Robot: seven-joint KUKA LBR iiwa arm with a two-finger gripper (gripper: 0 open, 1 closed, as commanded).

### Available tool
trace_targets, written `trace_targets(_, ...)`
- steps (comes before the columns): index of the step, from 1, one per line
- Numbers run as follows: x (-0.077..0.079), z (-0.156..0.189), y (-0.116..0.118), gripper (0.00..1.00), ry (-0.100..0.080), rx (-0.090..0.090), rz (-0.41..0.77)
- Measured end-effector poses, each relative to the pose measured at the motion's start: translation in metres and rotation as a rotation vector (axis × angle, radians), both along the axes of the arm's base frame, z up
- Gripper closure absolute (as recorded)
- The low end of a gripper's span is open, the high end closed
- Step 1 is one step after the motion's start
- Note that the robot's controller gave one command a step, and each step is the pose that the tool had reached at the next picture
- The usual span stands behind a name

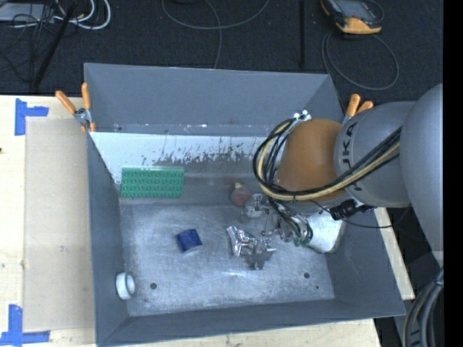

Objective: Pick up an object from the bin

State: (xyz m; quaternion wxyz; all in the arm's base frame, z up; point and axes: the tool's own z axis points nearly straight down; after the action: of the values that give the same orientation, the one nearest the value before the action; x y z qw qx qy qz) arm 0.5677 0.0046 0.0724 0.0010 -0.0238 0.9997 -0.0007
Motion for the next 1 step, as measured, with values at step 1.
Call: trace_targets(1, -0.0004, 0.0021, -0.0004, 1.0, 0.002, 0.001, 0.0)
